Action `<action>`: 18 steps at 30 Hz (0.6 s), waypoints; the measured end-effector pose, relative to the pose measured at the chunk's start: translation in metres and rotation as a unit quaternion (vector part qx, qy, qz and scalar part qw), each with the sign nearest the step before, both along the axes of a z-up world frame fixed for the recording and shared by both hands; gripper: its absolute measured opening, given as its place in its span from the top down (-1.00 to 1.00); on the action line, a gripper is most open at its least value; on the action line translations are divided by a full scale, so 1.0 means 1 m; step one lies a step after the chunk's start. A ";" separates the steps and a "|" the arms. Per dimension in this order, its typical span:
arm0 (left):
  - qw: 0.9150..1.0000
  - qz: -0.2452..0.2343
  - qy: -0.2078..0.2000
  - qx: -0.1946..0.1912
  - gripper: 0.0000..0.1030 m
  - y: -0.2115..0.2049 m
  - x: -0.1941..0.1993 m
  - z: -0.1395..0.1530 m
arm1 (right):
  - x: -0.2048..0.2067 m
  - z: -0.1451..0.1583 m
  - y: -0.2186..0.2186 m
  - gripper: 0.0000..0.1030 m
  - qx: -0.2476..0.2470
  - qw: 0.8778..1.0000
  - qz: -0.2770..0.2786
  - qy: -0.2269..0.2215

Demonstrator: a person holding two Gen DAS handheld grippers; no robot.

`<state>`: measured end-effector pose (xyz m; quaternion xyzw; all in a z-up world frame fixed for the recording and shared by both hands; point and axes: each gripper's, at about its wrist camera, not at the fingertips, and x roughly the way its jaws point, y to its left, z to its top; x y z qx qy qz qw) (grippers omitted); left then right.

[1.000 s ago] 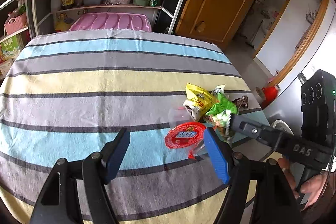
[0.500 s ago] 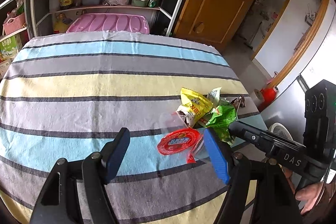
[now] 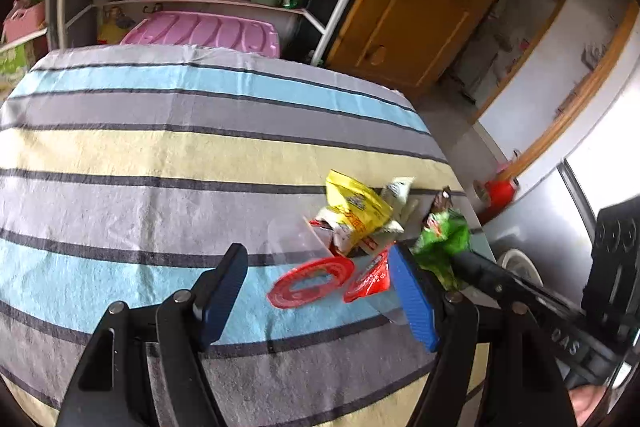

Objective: Collect trash
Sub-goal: 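Grasp the red-lidded clear cup with the left tool while the right tool grasps the green chip bag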

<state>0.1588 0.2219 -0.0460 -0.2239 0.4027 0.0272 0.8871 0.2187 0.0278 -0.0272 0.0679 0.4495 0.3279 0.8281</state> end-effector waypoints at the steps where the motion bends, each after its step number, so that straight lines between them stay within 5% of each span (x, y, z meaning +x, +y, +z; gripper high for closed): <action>1: 1.000 0.008 0.002 0.005 -0.45 0.002 0.000 0.000 | 0.000 0.000 0.000 0.87 0.000 1.000 0.000 0.000; 5: 0.999 0.020 0.009 0.031 -0.44 0.003 0.000 0.001 | -0.001 0.000 0.000 0.87 0.002 1.000 0.001 -0.001; 13: 0.999 0.024 0.024 0.014 -0.36 0.005 0.004 -0.012 | -0.001 0.001 -0.001 0.87 0.003 1.000 0.002 -0.005; 18: 0.999 0.024 0.030 0.035 0.07 0.002 0.003 -0.011 | 0.000 0.001 -0.002 0.87 0.002 1.000 0.003 -0.004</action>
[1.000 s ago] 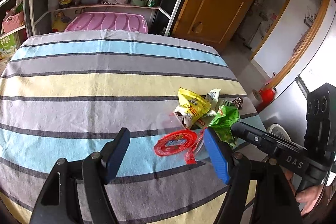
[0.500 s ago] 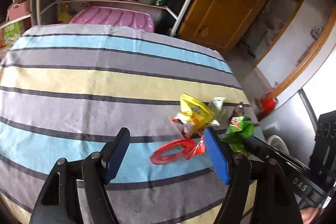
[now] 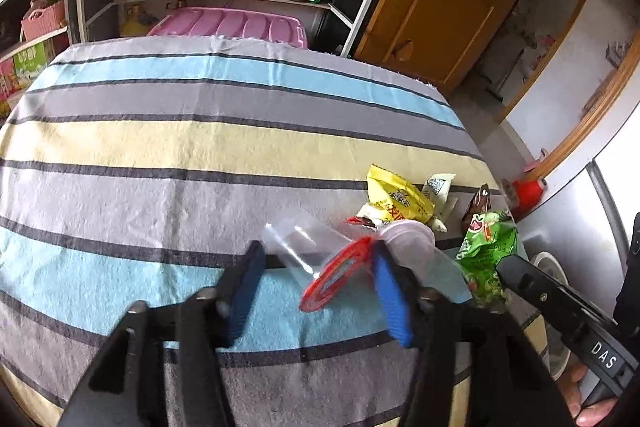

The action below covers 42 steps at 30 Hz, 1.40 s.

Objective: Collect trash
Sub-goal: 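Grasp the red-lidded clear cup with the left tool while the right tool grasps the green chip bag, then carry the clear cup and green chip bag over the bin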

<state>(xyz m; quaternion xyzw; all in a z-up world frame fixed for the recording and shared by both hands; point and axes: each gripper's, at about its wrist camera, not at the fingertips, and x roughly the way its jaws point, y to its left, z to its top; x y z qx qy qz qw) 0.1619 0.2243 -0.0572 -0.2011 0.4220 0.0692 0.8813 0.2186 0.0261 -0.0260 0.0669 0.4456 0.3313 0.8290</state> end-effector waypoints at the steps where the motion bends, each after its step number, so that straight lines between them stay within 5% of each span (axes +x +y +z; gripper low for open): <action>1: 1.000 -0.004 -0.001 0.003 0.11 -0.002 0.000 0.001 | 0.000 0.000 0.000 0.87 -0.001 1.000 0.000 -0.001; 3: 1.000 -0.009 -0.002 0.011 0.39 -0.004 0.001 0.002 | 0.000 0.001 -0.001 0.87 -0.002 1.000 -0.001 -0.002; 11: 1.000 -0.016 -0.014 0.017 0.46 -0.006 -0.004 0.009 | -0.002 0.001 -0.004 0.87 -0.001 1.000 -0.002 -0.005; 13: 0.999 -0.010 -0.018 0.035 0.08 -0.004 -0.004 0.012 | -0.002 0.001 -0.004 0.87 -0.001 1.000 -0.002 -0.005; 14: 0.999 -0.002 -0.015 0.052 -0.40 -0.002 -0.003 0.014 | -0.002 0.001 -0.005 0.87 -0.002 1.000 -0.003 -0.005; 18: 0.999 0.004 -0.021 0.043 -0.52 0.008 0.002 0.015 | -0.002 0.000 -0.006 0.87 -0.001 1.000 -0.005 -0.004; 20: 0.997 0.006 -0.022 0.071 -0.52 0.008 0.008 0.015 | -0.002 -0.001 -0.004 0.87 -0.003 1.000 -0.004 -0.004; 25: 0.998 -0.019 -0.008 0.059 -0.51 0.006 0.020 0.005 | -0.003 -0.001 -0.004 0.87 -0.005 1.000 -0.003 -0.004; 30: 0.998 -0.025 -0.017 0.059 -0.06 0.004 0.020 0.007 | -0.003 -0.002 -0.004 0.87 -0.003 1.000 -0.004 -0.003; 42: 0.997 -0.023 -0.032 0.071 -0.06 -0.003 0.000 0.026 | -0.008 0.004 -0.014 0.87 0.007 1.000 -0.013 -0.010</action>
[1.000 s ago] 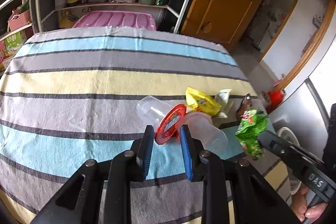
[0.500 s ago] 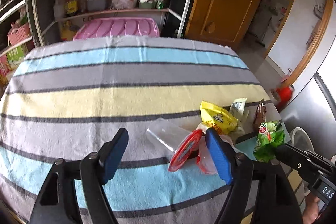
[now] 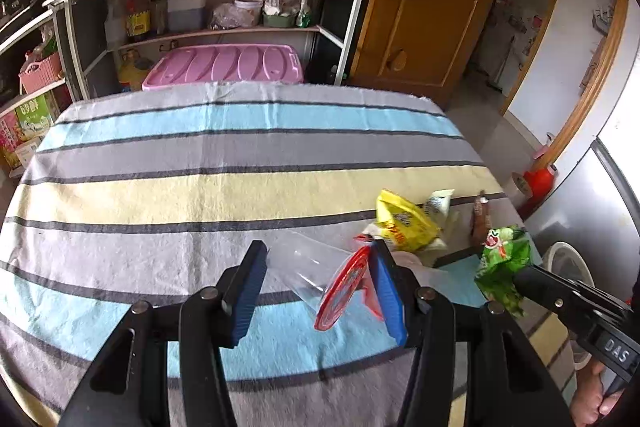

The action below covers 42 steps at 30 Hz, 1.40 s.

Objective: Collect trash
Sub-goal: 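Carry the clear cup and green chip bag over the bin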

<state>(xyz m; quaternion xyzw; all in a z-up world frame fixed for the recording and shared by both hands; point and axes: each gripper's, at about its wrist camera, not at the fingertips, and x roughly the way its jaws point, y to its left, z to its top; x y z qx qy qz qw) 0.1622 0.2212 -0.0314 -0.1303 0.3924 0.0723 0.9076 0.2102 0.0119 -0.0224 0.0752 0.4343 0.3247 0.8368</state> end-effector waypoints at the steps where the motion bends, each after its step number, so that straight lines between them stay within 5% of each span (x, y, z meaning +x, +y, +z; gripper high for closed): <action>1: 1.000 -0.002 -0.004 0.000 -0.06 -0.002 -0.002 0.004 | -0.001 0.002 -0.002 0.87 0.001 1.000 -0.002 -0.002; 10: 0.998 -0.049 -0.040 0.016 -0.06 -0.045 -0.021 0.042 | -0.024 0.026 -0.038 0.87 0.001 0.999 -0.026 -0.039; 22: 0.989 -0.130 -0.057 0.032 -0.06 -0.132 -0.023 0.058 | -0.047 0.046 -0.116 0.87 -0.012 0.993 -0.098 -0.068; 42: 0.950 -0.308 -0.029 0.033 -0.06 -0.315 0.000 0.036 | -0.066 0.014 -0.274 0.87 -0.077 0.966 -0.246 -0.037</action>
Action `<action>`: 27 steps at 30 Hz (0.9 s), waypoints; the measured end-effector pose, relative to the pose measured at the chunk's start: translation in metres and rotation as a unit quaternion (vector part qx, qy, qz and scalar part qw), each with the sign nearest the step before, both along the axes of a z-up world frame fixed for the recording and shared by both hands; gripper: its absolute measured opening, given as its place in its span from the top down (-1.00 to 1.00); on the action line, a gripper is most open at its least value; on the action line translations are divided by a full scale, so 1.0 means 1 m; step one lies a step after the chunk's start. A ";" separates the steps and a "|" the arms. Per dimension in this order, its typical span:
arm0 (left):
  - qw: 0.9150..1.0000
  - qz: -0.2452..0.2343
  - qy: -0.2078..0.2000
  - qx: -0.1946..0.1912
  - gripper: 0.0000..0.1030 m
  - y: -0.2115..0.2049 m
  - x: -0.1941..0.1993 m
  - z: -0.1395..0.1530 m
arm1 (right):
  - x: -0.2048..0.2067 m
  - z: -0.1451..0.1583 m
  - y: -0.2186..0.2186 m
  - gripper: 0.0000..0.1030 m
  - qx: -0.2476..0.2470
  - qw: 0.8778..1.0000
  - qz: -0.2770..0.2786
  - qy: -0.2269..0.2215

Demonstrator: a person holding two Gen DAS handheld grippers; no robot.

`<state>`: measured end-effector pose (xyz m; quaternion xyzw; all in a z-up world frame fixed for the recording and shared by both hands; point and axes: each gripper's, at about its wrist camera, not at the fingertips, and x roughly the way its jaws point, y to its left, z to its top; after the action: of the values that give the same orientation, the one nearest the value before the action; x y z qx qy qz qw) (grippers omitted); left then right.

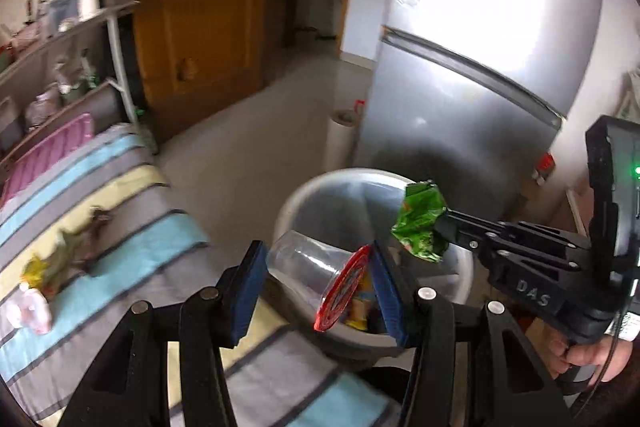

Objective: Collect trash
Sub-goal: 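Carry the clear cup and green chip bag over the bin, then open both tools to drop the cup and chip bag into the bin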

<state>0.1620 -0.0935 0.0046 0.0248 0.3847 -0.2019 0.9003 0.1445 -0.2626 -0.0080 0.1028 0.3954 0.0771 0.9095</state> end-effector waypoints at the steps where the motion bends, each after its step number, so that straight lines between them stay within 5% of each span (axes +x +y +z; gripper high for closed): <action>1: 1.000 -0.005 0.005 0.001 -0.06 -0.008 0.001 -0.003 | 0.000 -0.004 -0.007 0.87 -0.001 1.000 -0.006 0.006; 17: 0.997 -0.023 0.070 0.031 -0.07 -0.055 0.025 -0.051 | 0.012 -0.051 -0.050 0.85 -0.034 0.996 -0.042 0.070; 27: 0.997 -0.012 0.071 0.027 -0.34 -0.049 0.028 -0.052 | 0.014 -0.053 -0.043 0.68 -0.039 0.995 -0.045 0.075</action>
<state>0.1898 -0.1428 -0.0472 0.0394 0.4528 -0.2039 0.8671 0.1589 -0.3054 -0.0614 0.0900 0.4606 0.0128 0.8830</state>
